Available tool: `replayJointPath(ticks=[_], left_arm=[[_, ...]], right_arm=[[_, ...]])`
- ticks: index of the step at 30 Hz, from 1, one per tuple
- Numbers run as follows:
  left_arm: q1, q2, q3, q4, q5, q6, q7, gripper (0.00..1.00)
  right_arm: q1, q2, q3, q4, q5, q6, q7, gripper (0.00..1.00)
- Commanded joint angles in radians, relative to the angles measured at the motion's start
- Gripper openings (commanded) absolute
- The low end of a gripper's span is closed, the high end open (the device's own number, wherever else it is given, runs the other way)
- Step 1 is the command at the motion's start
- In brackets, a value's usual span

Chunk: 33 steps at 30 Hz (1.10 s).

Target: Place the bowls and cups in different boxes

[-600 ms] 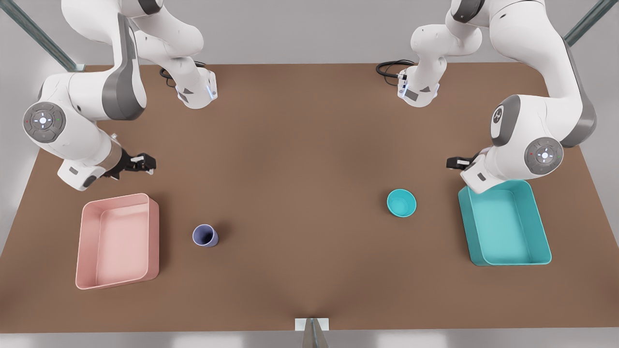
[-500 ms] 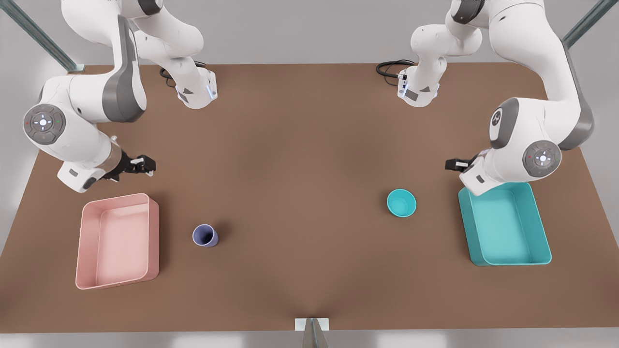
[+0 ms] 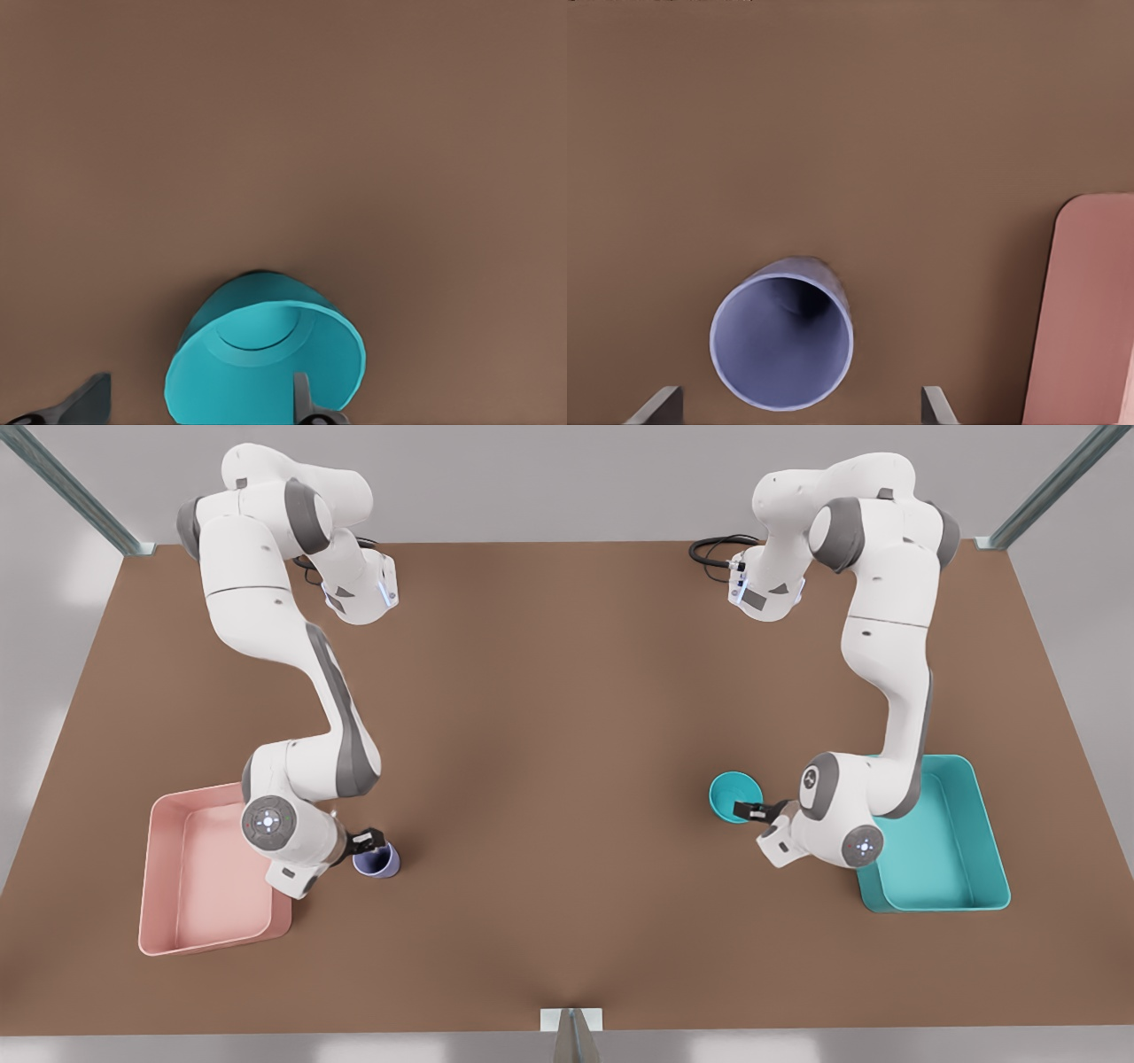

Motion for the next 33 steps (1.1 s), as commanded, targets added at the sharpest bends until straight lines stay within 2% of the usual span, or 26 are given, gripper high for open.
replayJointPath(ticks=[1, 6, 7, 8, 10, 16, 17, 20, 22, 23, 24, 25, 26, 27, 28, 33], left_arm=[[0.0, 0.01, 0.001, -0.02, -0.002, 0.095, 0.074, 1.0], [0.0, 0.018, 0.001, -0.114, -0.002, 0.108, 0.076, 1.0], [0.001, 0.018, 0.001, -0.113, -0.002, 0.109, 0.073, 0.84], [0.001, 0.018, 0.001, -0.109, -0.004, 0.109, 0.071, 0.48], [0.003, 0.015, 0.001, -0.106, -0.01, 0.109, 0.064, 0.22], [0.001, -0.001, 0.001, -0.08, -0.013, 0.076, 0.01, 0.21], [0.001, -0.005, 0.001, -0.037, -0.025, 0.019, 0.01, 0.21], [0.032, -0.122, 0.059, 0.021, -0.022, -0.055, 0.011, 0.21], [0.145, -0.197, 0.071, 0.047, -0.021, -0.058, 0.028, 0.21], [0.19, -0.22, 0.081, 0.047, -0.012, -0.073, 0.062, 0.21], [0.23, -0.231, 0.125, 0.05, 0.013, -0.084, 0.206, 0.21], [0.236, -0.238, 0.193, 0.05, 0.016, -0.082, 0.32, 0.21], [0.238, -0.237, 0.237, 0.049, 0.016, -0.073, 0.386, 0.21], [0.242, -0.237, 0.243, 0.047, 0.018, -0.066, 0.392, 0.21], [0.25, -0.232, 0.257, 0.047, 0.018, -0.046, 0.419, 0.21], [0.261, -0.091, 0.286, 0.045, 0.078, 0.178, 0.496, 0.21]], right_arm=[[-0.007, 0.018, 0.0, -0.002, 0.011, 0.129, 0.011, 1.0], [-0.038, 0.055, 0.0, -0.036, 0.013, 0.158, 0.005, 1.0], [-0.041, 0.053, 0.0, -0.045, 0.013, 0.16, 0.002, 1.0], [-0.041, 0.055, 0.0, -0.047, 0.013, 0.158, -0.004, 1.0], [-0.041, 0.053, 0.0, -0.074, 0.011, 0.158, -0.006, 1.0], [-0.041, 0.055, 0.0, -0.099, 0.01, 0.158, -0.011, 1.0], [-0.041, 0.056, 0.0, -0.102, 0.008, 0.158, -0.011, 1.0], [-0.041, 0.069, 0.0, -0.104, 0.01, 0.166, -0.011, 1.0], [-0.041, 0.078, 0.0, -0.105, 0.008, 0.167, -0.012, 1.0], [-0.041, 0.078, 0.003, -0.105, 0.008, 0.167, -0.012, 0.92], [-0.04, 0.078, 0.003, -0.107, 0.008, 0.167, -0.012, 0.58], [-0.035, 0.079, 0.003, -0.105, 0.007, 0.167, -0.012, 0.47], [-0.032, 0.079, 0.003, -0.105, 0.007, 0.167, -0.012, 0.43], [-0.03, 0.079, 0.0, -0.105, 0.003, 0.167, -0.012, 0.28], [-0.024, 0.079, 0.003, -0.104, 0.002, 0.166, -0.012, 0.21], [-0.024, 0.076, 0.003, -0.082, 0.0, 0.158, -0.034, 0.21]])
